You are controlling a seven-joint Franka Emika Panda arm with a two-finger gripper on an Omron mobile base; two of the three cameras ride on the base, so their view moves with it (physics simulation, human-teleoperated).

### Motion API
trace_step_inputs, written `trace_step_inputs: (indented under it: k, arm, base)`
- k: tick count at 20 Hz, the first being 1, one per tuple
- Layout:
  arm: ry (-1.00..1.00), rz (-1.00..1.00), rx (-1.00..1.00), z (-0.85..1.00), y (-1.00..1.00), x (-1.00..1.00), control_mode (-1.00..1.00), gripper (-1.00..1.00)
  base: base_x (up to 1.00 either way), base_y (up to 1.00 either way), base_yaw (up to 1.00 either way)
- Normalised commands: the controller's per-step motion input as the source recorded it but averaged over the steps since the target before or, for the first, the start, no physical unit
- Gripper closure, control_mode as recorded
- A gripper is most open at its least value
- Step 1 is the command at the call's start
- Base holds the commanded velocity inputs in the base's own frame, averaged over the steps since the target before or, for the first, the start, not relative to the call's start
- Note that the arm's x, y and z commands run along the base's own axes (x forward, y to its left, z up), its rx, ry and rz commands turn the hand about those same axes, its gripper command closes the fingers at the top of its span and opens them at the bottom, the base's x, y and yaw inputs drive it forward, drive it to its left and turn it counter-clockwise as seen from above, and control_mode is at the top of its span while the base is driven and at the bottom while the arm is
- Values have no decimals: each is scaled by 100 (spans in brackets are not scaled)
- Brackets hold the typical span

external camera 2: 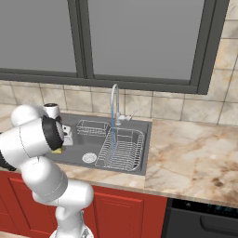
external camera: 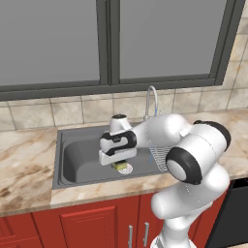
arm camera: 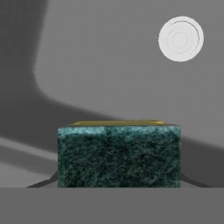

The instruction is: Soak the sponge with water for a few seconds and then drop it inside the sink.

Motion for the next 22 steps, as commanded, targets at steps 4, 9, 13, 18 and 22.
trace_step_inputs:
  k: [4, 9, 13, 18, 22]
  arm:
    - [-2, 7, 0, 0, 19, 0, -100, 100]
    - [-1, 3, 0, -12, 11, 16, -100, 100]
    - [0, 0, 0, -16, 8, 26, -100, 100]
    - [-5, 0, 0, -6, 6, 31, -100, 100]
    - [-13, 0, 0, 0, 14, 26, -100, 100]
  base:
    - [0, 0, 0]
    - [0, 0, 0]
    - [0, 0, 0]
    - [0, 0, 0]
    - [0, 0, 0]
